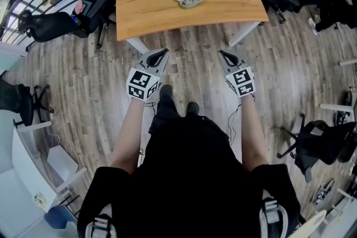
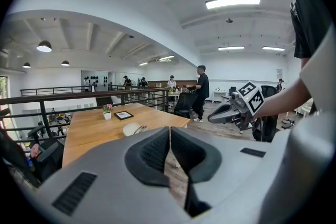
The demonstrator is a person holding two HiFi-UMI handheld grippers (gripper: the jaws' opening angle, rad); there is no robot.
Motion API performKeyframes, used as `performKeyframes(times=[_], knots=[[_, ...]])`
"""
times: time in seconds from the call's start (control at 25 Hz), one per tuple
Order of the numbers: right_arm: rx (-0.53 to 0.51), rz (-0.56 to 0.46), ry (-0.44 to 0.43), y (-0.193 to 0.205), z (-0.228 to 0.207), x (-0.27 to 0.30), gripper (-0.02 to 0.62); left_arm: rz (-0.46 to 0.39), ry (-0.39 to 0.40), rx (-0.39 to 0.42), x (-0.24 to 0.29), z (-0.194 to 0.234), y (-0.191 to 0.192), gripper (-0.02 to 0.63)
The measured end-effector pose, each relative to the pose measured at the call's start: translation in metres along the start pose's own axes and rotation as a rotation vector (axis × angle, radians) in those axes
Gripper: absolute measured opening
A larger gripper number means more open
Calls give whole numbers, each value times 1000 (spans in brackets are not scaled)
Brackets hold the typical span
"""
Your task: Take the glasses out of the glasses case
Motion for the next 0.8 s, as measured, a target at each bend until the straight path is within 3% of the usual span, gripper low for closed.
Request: performKeyframes(times=[0.8], knots=[[24, -28, 35, 7, 1, -18, 9, -37, 4, -14, -15, -9, 0, 28]])
Point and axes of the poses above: the fingertips, and each gripper's own axes: x forward along the fingers, z to its left, y out of its underside, the point moved 5 cm from there along -x, backward along the fingers, and after that the axes turned 5 degrees about -z, right-handed, at the moved point
